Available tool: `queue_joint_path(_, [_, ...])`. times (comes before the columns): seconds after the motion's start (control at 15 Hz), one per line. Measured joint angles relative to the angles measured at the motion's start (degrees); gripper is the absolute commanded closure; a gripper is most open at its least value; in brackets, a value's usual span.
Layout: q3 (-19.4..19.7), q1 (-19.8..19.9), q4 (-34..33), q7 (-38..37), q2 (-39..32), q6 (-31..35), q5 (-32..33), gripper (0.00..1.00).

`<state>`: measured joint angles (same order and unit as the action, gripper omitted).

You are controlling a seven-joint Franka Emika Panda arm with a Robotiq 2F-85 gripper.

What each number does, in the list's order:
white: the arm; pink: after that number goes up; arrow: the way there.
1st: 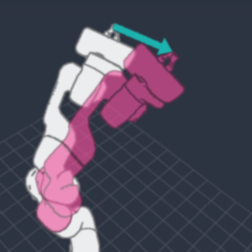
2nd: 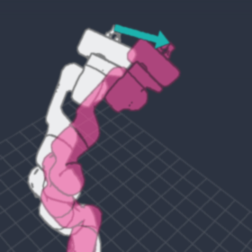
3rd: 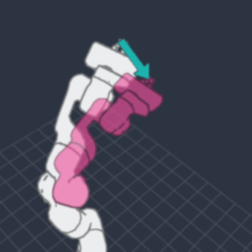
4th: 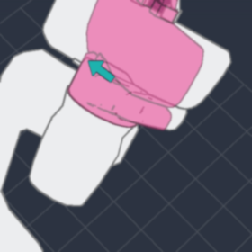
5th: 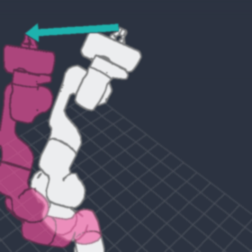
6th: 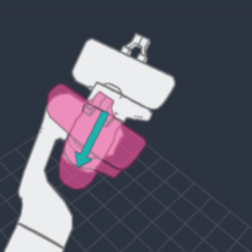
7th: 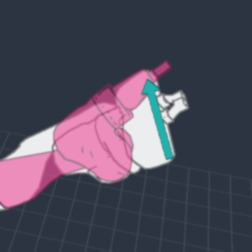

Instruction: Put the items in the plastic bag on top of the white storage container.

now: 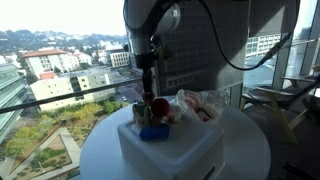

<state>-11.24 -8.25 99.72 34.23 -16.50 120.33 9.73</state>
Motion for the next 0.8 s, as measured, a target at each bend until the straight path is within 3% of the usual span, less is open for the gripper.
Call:
queue_joint_path(0.4, [-0.08,0.38,2.02,8.32,-7.71,2.84,-0.92,0.68])
queue_joint_path(0.47, [-0.08,0.43,2.0,8.92,-8.17,2.84,-1.08,0.18])
queue_joint_path(0.53, [-0.08,0.51,1.96,9.4,-8.35,2.81,-1.39,0.17])
queue_joint_path(0.73, [-0.53,1.04,1.6,11.51,-8.05,2.66,-3.29,0.0])
queue_joint_path(0.8, [-0.9,1.28,1.38,12.32,-7.6,2.48,-4.55,0.0])
